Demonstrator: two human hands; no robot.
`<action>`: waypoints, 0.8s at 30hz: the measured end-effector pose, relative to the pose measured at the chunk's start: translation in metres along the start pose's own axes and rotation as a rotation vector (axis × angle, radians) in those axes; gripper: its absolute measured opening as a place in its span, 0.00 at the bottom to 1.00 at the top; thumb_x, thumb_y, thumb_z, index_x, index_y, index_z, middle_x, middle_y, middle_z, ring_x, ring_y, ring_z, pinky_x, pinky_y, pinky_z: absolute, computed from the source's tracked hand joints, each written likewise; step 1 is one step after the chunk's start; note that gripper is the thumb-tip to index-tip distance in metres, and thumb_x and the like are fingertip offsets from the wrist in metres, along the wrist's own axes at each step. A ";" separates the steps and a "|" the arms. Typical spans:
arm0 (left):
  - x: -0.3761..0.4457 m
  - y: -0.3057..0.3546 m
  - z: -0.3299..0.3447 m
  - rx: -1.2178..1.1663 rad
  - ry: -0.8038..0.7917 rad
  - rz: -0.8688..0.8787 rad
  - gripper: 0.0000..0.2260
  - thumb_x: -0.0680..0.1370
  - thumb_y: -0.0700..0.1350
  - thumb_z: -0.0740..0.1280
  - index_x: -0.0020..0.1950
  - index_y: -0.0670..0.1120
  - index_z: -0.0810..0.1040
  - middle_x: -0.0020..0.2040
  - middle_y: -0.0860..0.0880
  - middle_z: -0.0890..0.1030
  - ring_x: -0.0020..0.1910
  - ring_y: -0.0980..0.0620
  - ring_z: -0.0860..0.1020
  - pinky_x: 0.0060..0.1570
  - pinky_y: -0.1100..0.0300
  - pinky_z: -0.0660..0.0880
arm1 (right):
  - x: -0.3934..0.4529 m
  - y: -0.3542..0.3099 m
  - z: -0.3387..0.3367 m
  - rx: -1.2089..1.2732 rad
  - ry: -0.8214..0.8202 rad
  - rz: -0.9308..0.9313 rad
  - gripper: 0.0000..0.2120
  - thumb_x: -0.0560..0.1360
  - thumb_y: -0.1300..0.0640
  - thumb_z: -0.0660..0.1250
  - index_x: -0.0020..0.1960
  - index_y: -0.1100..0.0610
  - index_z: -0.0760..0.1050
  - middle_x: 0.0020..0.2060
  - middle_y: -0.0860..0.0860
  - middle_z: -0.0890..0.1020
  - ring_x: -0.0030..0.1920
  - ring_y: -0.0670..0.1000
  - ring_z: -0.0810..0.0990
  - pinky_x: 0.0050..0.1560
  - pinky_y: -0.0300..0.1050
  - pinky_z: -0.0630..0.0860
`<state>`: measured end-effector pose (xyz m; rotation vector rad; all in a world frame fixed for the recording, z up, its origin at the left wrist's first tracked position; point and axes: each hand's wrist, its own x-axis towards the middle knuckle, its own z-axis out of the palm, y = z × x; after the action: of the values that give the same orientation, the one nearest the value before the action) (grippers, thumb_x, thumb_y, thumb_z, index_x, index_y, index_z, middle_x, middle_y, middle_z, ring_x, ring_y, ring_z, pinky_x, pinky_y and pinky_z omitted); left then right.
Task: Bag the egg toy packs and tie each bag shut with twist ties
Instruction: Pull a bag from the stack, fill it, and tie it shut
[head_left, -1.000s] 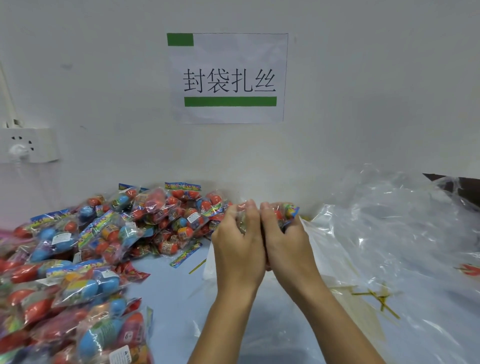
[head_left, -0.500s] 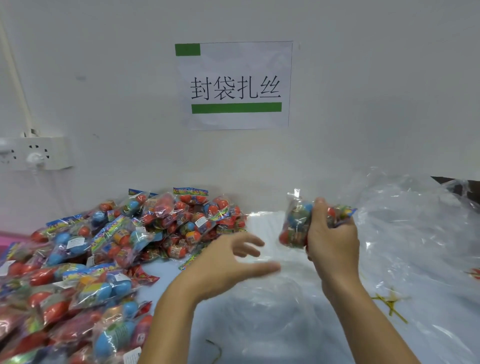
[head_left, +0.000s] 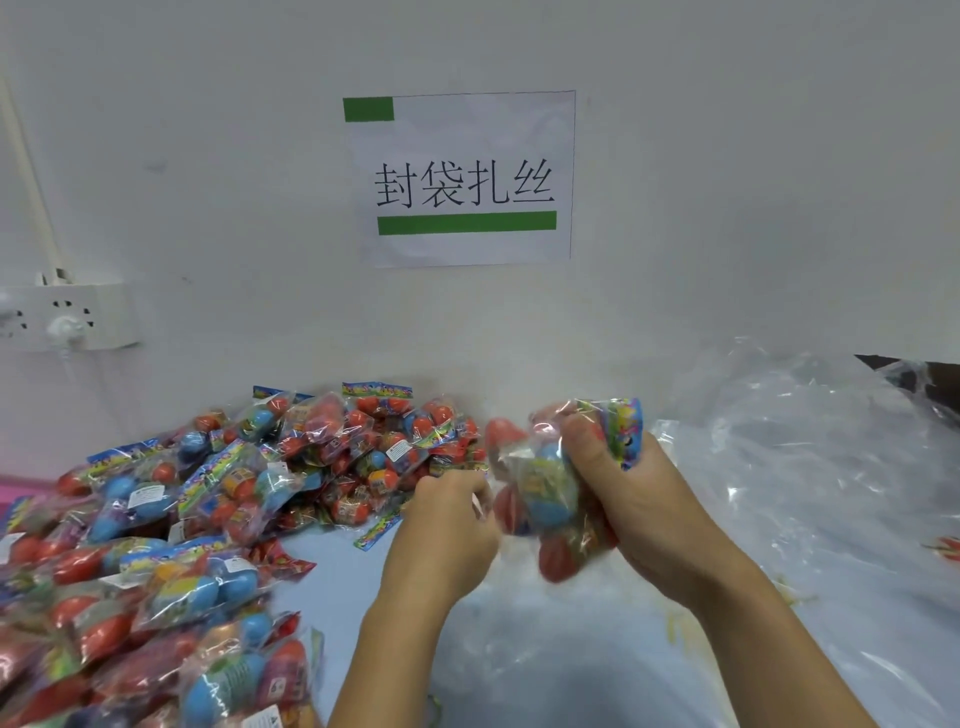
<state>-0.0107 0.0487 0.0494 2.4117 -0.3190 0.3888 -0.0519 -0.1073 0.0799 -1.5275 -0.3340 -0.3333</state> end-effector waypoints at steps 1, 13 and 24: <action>-0.002 0.002 0.000 -0.034 0.007 0.004 0.13 0.76 0.36 0.67 0.35 0.51 0.74 0.37 0.48 0.77 0.35 0.47 0.75 0.30 0.53 0.71 | -0.002 -0.003 0.002 -0.021 -0.014 -0.029 0.35 0.59 0.25 0.73 0.48 0.54 0.81 0.45 0.67 0.83 0.43 0.65 0.86 0.36 0.63 0.82; -0.002 0.010 0.006 0.017 -0.140 0.004 0.18 0.74 0.33 0.60 0.29 0.49 0.62 0.29 0.49 0.66 0.27 0.53 0.61 0.26 0.61 0.60 | 0.000 0.001 0.028 -0.049 0.304 -0.401 0.19 0.70 0.41 0.76 0.54 0.50 0.77 0.42 0.43 0.85 0.42 0.43 0.85 0.42 0.35 0.80; 0.007 0.000 0.009 -0.068 0.131 -0.007 0.11 0.76 0.39 0.68 0.33 0.48 0.76 0.34 0.48 0.79 0.34 0.46 0.78 0.34 0.48 0.78 | 0.000 0.004 0.030 -0.077 0.237 -0.338 0.17 0.70 0.38 0.74 0.52 0.46 0.79 0.41 0.44 0.85 0.42 0.46 0.86 0.43 0.42 0.83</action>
<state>-0.0024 0.0422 0.0457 2.3083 -0.2616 0.5216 -0.0500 -0.0776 0.0767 -1.4865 -0.3948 -0.7944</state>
